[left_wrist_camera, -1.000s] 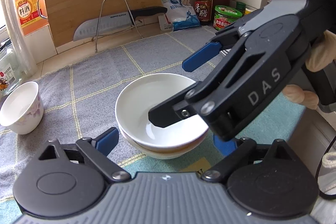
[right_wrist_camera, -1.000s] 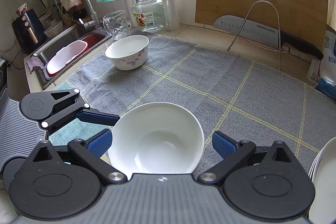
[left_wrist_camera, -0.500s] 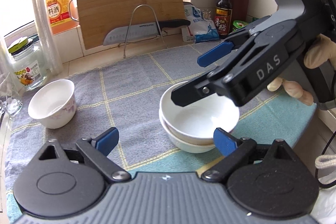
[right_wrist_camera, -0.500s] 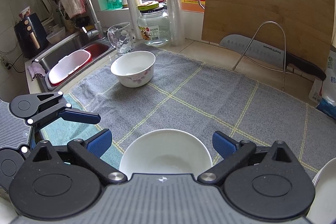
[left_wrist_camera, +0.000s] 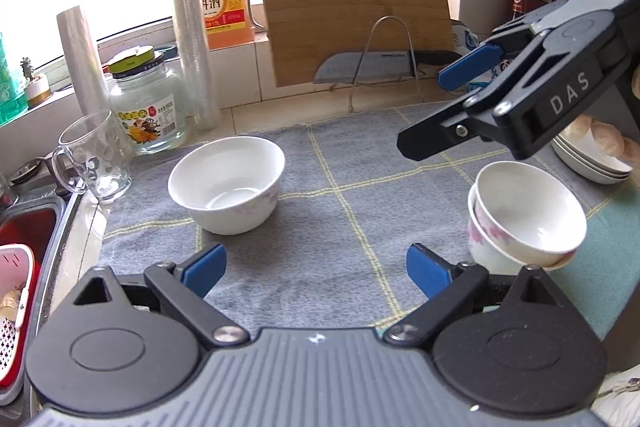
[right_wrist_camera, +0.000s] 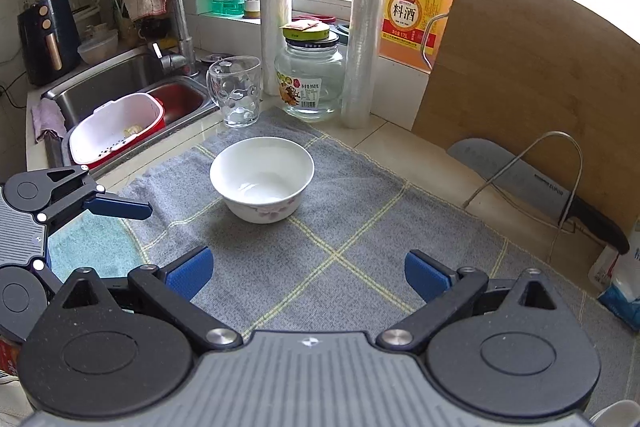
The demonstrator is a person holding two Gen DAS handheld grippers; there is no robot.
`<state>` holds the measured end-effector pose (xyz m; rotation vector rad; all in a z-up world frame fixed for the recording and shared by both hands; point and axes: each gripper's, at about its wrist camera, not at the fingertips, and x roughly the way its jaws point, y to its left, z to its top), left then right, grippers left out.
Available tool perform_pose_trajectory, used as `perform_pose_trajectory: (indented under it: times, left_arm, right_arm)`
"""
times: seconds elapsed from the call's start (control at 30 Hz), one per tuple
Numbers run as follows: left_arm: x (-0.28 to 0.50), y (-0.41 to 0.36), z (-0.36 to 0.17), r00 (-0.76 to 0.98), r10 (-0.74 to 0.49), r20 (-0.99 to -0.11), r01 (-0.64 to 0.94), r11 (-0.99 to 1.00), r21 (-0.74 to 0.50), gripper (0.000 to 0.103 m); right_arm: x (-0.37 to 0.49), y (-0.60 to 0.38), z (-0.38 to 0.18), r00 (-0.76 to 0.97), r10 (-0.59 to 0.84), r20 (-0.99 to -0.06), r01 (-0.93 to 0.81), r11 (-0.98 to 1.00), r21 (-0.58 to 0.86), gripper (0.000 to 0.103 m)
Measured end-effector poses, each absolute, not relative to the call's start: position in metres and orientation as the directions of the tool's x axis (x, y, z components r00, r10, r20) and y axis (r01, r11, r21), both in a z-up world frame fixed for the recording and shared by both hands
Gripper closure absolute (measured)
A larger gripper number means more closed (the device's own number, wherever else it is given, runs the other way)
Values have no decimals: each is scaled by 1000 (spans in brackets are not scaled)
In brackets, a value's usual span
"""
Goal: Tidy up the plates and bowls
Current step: 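Move the right tool to the remaining white flowered bowl on the towel, then close the right tool on the white bowl's rim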
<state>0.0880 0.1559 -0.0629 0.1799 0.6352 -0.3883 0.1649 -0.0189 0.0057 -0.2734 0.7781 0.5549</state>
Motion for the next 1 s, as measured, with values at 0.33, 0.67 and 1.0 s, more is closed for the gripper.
perform_pose_trajectory:
  times: [0.33,0.67,1.0]
  left_arm:
    - [120,190,-70,757,-285,-588,389,920,56,6]
    - [150,205,-84,763,-265,-589,381,921,79,6]
    - [183,201,-102,761,-271,-589,401,911,99,6]
  right_arm:
    - [185,36,13,608,334,-720,-603,785,-145,0]
    - [220,65,2,541,359,-761,-636,766,-91,0]
    - [265,78,-30,445,365,-818,-656,754,-20,0]
